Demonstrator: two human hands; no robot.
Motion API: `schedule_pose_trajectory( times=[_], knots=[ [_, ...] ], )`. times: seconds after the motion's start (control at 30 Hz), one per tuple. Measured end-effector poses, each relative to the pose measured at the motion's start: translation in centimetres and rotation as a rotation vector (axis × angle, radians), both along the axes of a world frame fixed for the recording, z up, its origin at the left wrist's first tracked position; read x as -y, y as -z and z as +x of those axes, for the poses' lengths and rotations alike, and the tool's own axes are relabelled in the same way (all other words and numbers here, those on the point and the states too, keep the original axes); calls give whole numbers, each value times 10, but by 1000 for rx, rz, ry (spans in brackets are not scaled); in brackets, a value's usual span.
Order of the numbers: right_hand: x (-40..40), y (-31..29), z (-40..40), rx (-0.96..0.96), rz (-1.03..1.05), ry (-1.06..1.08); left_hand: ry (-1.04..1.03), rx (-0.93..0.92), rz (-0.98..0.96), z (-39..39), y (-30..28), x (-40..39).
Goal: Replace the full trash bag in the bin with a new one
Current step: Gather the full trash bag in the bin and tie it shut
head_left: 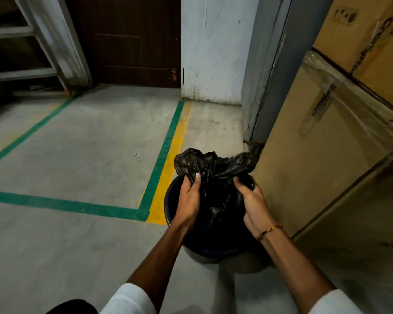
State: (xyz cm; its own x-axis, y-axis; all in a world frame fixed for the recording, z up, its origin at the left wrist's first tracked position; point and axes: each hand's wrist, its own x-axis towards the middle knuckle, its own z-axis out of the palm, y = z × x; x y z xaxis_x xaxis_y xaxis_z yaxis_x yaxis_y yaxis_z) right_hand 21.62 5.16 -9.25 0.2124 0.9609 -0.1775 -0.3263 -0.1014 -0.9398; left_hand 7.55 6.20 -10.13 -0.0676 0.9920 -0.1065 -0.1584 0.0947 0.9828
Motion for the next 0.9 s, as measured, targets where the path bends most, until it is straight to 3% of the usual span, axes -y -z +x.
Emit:
schedule_pose_trajectory(
  times=[0.13,0.23,0.33,0.43,0.6,0.67,0.8,0.9],
  knots=[
    [6,3,-6,-27,33,-42,36,102,-29,5,-7,0],
    [11,7,-4,32,87,-187,78,106,-25,11,-16,5],
    [12,8,-7,211,105,-334,129,67,-37,14,-27,8],
    [9,8,-16,414,138,-225,197,-12,-17,11,-32,12],
    [1,4,-13,242,45,19,256,-80,59,-6,-38,20],
    [-2,-1,-11,180,1,13,261,-140,117,-14,-43,20],
    [-7,-18,-13,-132,-61,-10,288,-261,202,-18,-48,14],
    [-4,-29,-19,-174,-36,-110,296,-312,239,-10,-48,5]
  ],
)
